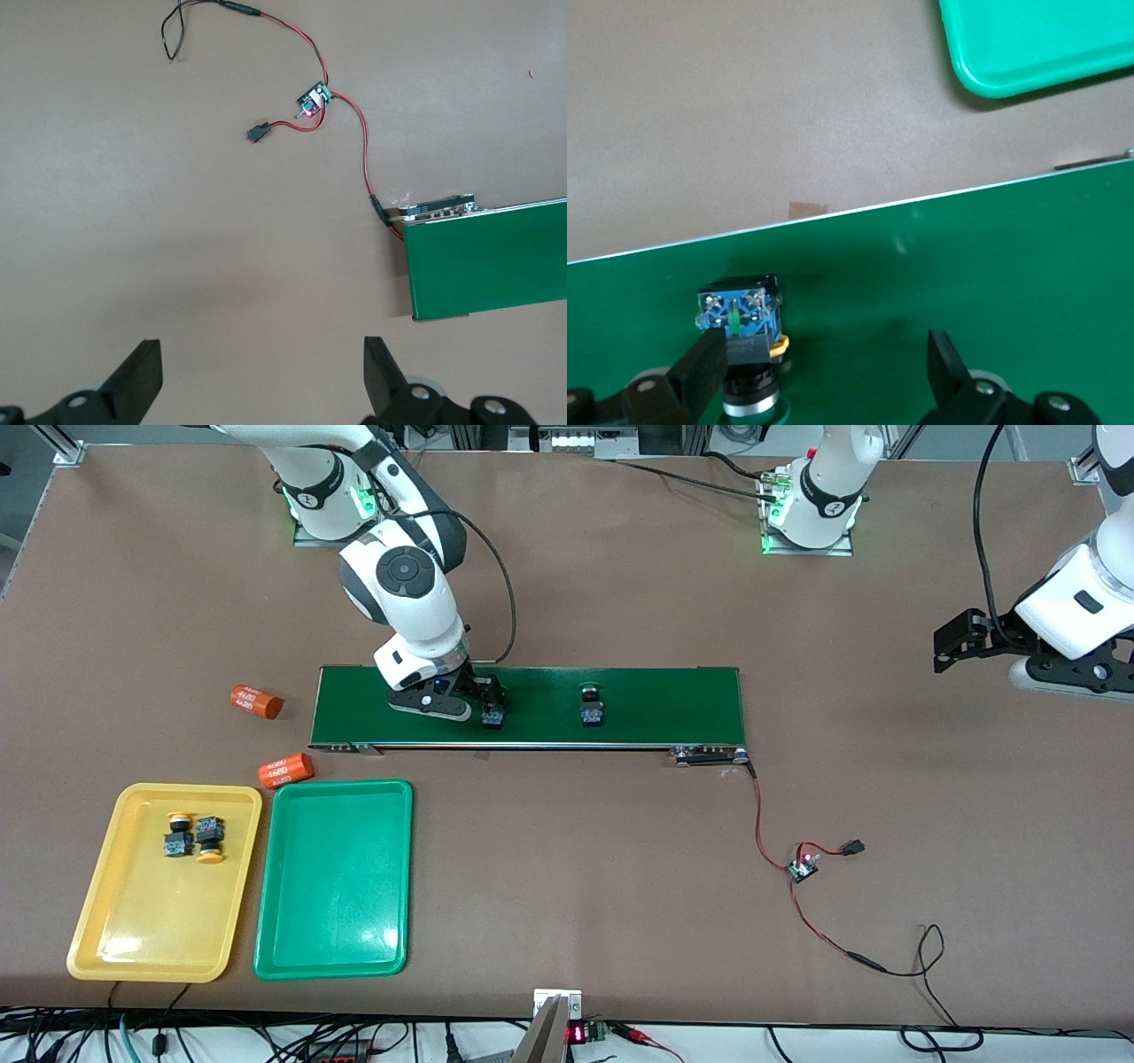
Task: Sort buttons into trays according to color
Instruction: 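Lower the right gripper and grasp a black button on the belt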
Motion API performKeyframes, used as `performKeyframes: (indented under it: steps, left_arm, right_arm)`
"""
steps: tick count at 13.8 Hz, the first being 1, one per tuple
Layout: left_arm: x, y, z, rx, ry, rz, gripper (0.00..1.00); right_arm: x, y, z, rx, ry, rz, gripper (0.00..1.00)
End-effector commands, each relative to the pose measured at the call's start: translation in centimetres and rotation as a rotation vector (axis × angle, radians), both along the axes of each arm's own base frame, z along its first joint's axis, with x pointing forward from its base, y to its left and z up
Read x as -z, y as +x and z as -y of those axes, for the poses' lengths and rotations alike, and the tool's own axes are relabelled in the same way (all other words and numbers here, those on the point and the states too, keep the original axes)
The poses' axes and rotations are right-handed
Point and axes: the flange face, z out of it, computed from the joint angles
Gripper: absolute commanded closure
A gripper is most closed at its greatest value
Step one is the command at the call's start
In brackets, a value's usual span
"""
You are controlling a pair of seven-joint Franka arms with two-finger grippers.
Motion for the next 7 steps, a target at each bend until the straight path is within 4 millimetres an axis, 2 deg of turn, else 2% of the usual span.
performKeyframes:
  steps: [1, 5, 7]
  left_arm:
    - [-0.6, -0.2, 0.1, -0.002, 0.004, 0.002, 0.00]
    - [-0.6, -0.2, 0.1, -0.002, 0.003, 0.001, 0.00]
    - [-0.6, -0.2, 0.1, -0.002, 0.003, 0.001, 0.00]
  right_arm:
    - [0.6, -0.2, -0.7, -0.011, 0.000, 0.017, 0.00]
    - [2.3, -1.0, -1.4, -0.029, -0.009, -0.009, 0.00]
    - [2.7, -1.0, -1.4, -0.040, -0.014, -0.007, 0.04]
